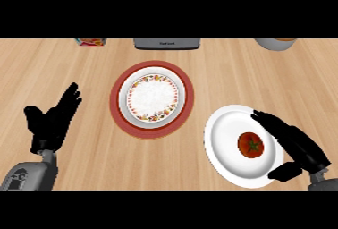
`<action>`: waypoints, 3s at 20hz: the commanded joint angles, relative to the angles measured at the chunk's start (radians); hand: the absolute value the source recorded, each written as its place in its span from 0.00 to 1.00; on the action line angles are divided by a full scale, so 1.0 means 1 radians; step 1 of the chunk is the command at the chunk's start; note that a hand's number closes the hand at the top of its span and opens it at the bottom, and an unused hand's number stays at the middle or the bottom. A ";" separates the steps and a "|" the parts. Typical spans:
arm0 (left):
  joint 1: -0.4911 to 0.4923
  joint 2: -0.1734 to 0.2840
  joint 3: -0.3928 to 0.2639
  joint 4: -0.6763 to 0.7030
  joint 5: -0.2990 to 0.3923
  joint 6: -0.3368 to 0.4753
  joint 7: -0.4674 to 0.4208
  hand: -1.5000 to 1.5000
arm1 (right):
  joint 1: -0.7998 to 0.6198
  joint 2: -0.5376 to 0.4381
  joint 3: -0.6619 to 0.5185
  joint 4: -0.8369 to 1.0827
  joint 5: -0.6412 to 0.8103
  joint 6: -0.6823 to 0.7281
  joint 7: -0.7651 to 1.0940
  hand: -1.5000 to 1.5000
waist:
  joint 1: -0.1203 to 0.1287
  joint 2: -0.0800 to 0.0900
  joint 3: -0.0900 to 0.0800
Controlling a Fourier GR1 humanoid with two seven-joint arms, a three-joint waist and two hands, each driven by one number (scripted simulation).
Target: Pick the tomato from the plate and place it in the plate
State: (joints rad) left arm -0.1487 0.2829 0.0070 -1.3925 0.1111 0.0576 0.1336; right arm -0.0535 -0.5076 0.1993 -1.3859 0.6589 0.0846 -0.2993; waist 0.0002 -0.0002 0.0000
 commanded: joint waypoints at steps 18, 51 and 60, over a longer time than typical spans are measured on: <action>-0.049 -0.066 0.042 -0.015 -0.078 -0.012 0.054 0.50 | -0.133 0.162 0.052 0.213 0.294 0.031 -0.033 1.00 | 0.003 0.001 0.000; -0.089 -0.066 0.041 0.038 -0.077 -0.076 0.036 0.50 | -0.596 0.508 0.733 -0.113 0.393 -0.498 1.159 1.00 | 0.075 0.001 -0.002; -0.060 -0.101 0.022 0.032 -0.102 -0.050 -0.007 0.50 | -0.850 0.508 0.735 0.167 0.227 -0.754 1.349 1.00 | 0.061 0.008 -0.001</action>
State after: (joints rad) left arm -0.2240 0.1963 0.0357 -1.3622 0.0221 -0.0039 0.1548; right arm -0.8178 -0.0027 0.9200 -1.3216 0.9356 -0.5434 0.9564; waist 0.0723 0.0060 -0.0012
